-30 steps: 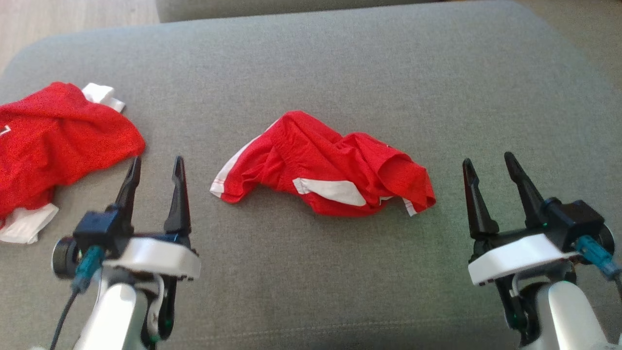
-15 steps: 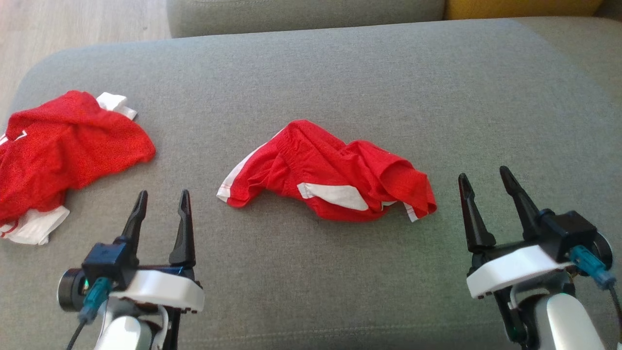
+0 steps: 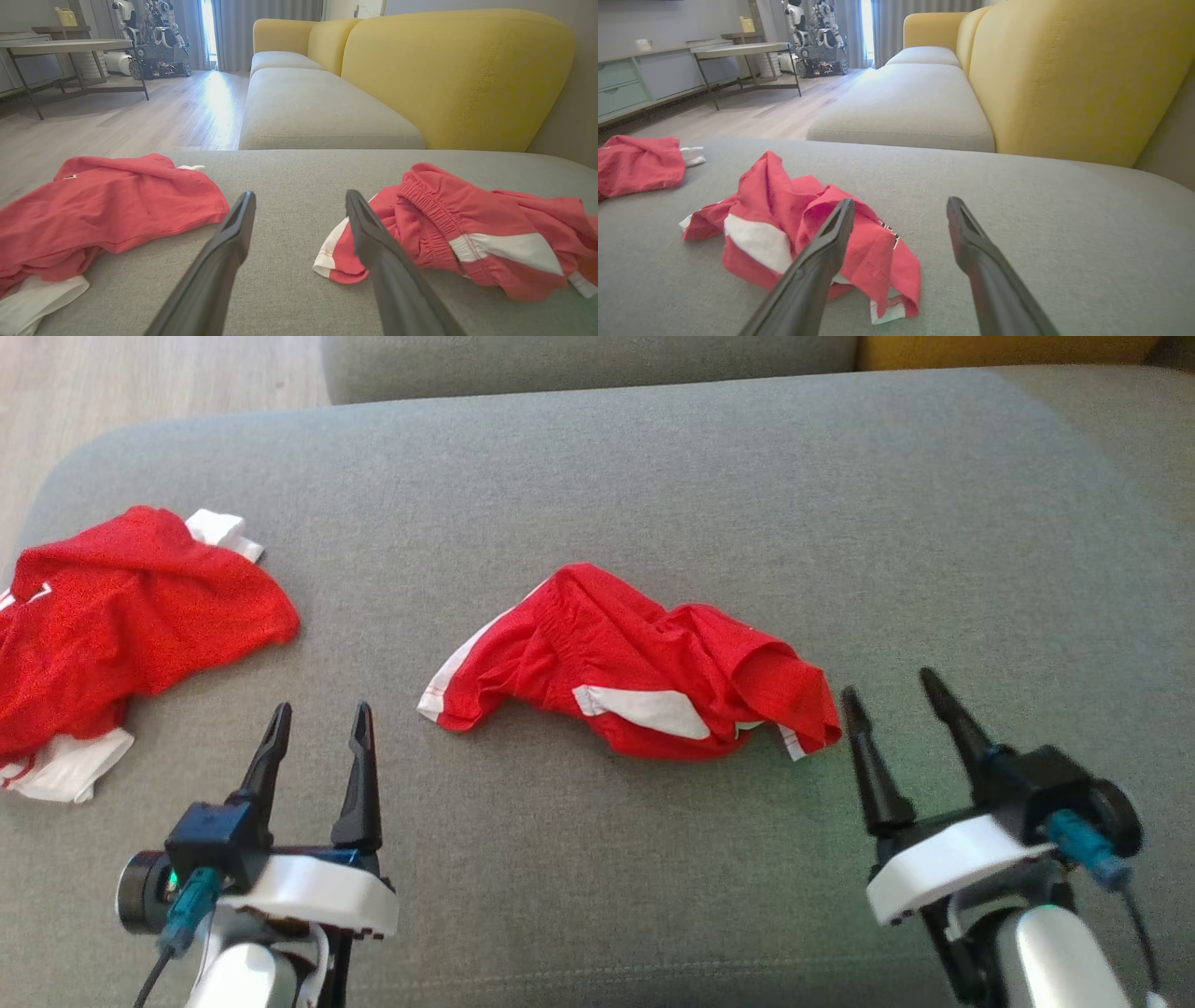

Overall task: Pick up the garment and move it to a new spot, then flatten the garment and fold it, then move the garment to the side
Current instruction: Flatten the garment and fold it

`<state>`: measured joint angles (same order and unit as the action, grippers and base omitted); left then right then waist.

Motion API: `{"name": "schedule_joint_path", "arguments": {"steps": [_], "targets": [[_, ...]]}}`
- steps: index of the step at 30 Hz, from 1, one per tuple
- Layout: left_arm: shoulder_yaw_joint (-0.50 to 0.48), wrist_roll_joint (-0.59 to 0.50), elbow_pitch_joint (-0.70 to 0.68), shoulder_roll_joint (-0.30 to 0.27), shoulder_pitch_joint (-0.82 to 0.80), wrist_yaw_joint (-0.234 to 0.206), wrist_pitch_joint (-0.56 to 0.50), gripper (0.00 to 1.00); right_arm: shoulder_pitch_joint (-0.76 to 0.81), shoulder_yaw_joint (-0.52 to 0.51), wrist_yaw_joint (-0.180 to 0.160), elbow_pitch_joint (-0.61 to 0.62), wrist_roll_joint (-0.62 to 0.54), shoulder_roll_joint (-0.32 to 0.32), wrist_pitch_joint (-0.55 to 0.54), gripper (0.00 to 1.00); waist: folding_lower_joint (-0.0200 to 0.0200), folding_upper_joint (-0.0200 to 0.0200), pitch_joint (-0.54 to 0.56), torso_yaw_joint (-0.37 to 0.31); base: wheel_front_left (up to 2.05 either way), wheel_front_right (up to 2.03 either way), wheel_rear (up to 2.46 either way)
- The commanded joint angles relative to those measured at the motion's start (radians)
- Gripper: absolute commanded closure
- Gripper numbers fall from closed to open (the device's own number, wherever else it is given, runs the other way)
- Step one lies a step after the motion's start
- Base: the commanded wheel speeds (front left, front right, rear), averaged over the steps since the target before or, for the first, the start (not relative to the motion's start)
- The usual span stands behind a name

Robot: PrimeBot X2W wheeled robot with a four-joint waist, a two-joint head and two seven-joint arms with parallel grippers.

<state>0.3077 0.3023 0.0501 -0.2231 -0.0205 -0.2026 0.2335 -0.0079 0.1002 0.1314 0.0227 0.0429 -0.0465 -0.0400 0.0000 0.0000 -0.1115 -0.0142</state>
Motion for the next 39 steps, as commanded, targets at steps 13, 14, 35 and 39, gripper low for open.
{"name": "schedule_joint_path", "arguments": {"steps": [13, 14, 35, 39], "targets": [[-0.014, -0.005, -0.030, -0.007, -0.115, 0.013, 0.015, 0.00, -0.059, 0.099, -0.001, -0.143, -0.121, -0.037, 0.004, 0.00, 0.0000, 0.0000, -0.094, 0.070, 0.00, 0.00, 0.00], [-0.014, -0.005, -0.028, -0.006, -0.121, 0.015, 0.017, 0.00, -0.070, 0.096, -0.001, -0.155, -0.122, -0.036, 0.010, 0.00, 0.0000, 0.0000, -0.101, 0.074, 0.00, 0.00, 0.00], [-0.024, -0.023, -0.011, 0.020, -0.179, 0.035, 0.028, 0.00, -0.233, -0.126, -0.001, -0.045, -0.033, -0.026, 0.010, 1.00, 0.0000, 0.0000, -0.181, 0.057, 0.00, 0.00, 0.00], [-0.023, -0.031, -0.015, 0.025, -0.198, 0.044, 0.028, 0.00, -0.294, -0.161, -0.001, -0.060, -0.003, -0.039, -0.018, 1.00, 0.0000, 0.0000, -0.211, 0.066, 0.00, 0.00, 0.00]]}}
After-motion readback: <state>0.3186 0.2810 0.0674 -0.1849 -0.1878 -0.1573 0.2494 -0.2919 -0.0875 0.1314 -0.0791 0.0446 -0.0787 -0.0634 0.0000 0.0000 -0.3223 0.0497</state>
